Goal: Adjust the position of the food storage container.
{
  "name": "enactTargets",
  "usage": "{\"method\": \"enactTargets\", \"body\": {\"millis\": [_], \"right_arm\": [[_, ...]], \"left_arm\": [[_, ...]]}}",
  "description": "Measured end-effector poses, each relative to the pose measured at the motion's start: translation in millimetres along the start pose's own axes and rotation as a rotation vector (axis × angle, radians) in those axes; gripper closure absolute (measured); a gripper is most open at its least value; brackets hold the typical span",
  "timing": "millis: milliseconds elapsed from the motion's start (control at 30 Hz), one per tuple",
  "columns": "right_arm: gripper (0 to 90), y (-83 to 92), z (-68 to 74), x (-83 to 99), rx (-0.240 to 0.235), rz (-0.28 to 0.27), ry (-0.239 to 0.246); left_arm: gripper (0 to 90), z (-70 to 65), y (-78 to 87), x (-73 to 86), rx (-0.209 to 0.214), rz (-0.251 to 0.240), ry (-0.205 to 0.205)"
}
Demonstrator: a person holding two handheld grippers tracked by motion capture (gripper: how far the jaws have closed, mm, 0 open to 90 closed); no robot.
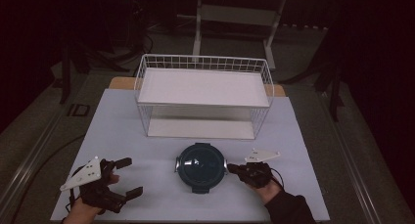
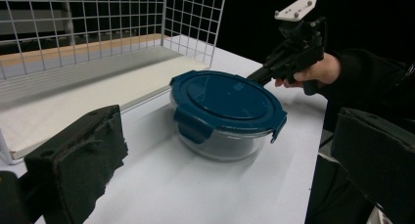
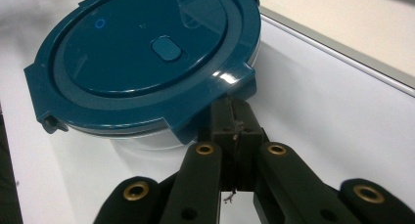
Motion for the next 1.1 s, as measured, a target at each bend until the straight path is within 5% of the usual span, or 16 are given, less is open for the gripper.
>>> {"method": "enactTargets", "body": {"millis": [433,733,967,1100], "right_arm": [[90.0,-28.7,15.6,-17.3,-0.053,-0.003,0.025],[89.9,-27.5,17.5,-19.1,-0.045,-0.023,0.047],[77.3,-7.5,17.8,-26.8,-0.019,-0.090,0.058],[61.0,7.9,22.0,-35.4,-0.029,-0.157,0.059]], "left_arm": [[0.0,-0.7,-1.7,1.6,0.009,0.009,0.005],[0.0,-0.9,-0.8,1.8,0.002,0.012,0.006],[0.0,-6.5,-3.4,-0.8,0.010,0.016,0.008],[0.0,-11.6,-6.0,-7.0,0.018,0.011,0.017]]}}
Point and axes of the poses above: each handheld gripper's, and its own axes: y roughly backward along the jaws, x roughly out of its underside, z roughly to its left, the point moved 7 cm from there along -y, roughly forward along the jaws, and after that the axes turned 1 degree about -z, right-handed, at the moved point
